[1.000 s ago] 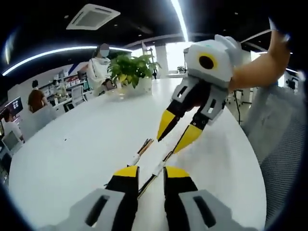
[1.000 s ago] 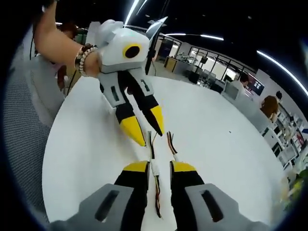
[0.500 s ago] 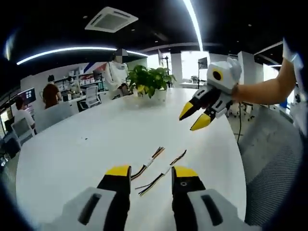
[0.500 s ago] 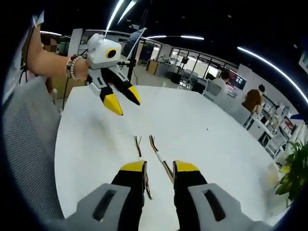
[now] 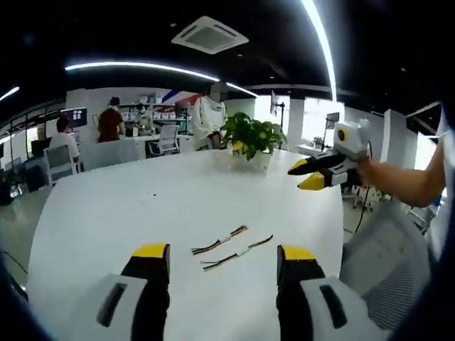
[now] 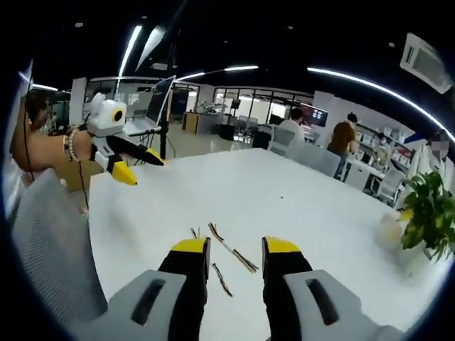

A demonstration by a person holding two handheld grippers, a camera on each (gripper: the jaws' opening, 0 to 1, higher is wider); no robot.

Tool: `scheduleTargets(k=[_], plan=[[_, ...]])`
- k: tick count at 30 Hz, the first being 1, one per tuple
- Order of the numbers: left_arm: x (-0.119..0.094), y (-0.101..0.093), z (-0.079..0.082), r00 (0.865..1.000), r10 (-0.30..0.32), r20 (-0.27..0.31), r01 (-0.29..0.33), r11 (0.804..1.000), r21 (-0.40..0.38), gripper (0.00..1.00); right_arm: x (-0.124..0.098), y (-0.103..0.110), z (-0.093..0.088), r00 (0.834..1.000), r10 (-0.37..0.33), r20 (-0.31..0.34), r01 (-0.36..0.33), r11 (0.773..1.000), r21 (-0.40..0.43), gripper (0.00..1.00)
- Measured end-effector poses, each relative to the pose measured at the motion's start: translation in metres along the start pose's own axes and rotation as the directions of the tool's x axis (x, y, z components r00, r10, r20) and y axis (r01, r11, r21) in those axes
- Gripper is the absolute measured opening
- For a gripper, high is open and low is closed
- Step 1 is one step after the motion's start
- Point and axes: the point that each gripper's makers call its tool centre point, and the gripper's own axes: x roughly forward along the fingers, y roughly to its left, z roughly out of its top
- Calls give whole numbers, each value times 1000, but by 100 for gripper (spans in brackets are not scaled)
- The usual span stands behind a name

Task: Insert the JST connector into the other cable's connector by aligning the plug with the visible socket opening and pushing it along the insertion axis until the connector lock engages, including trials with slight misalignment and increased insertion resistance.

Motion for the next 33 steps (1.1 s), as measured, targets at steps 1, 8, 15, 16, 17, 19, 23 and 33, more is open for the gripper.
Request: scheduleTargets(k=[1, 8, 15, 16, 17, 19, 23, 33], plan=[[-6, -1, 1, 1000, 8, 8, -8, 1000, -19, 64, -4, 0, 1, 1000, -10, 12, 10, 1000, 17, 29], [-33, -10, -4, 999, 29, 41, -25, 995, -95, 73, -29, 4, 2, 997, -68, 35, 67, 997, 46, 34], [-47, -15, -18, 998, 50, 47, -39, 977, -210, 82, -48, 14, -11, 996, -90, 28, 86, 991, 106, 36], [-49, -17, -20, 997, 51, 49, -38, 971, -234, 86, -50, 14, -13, 995, -95, 24, 92, 990, 110, 37], [-51, -19, -22, 997, 52, 49, -38, 968, -248, 88, -54, 15, -17, 994, -107, 18, 105, 988, 116, 38], [-54, -22, -26, 997, 56, 52, -41, 965, -260, 91, -60, 17, -24, 993, -119, 12, 117, 986, 121, 39], [-57, -30, -35, 998, 52, 34, -41, 963, -268, 92, -71, 19, -36, 990, -136, -23, 138, 983, 122, 40], [-64, -56, -57, 1000, 13, -8, -15, 959, -284, 96, -90, 18, -46, 979, -185, -80, 194, 975, 113, 45]])
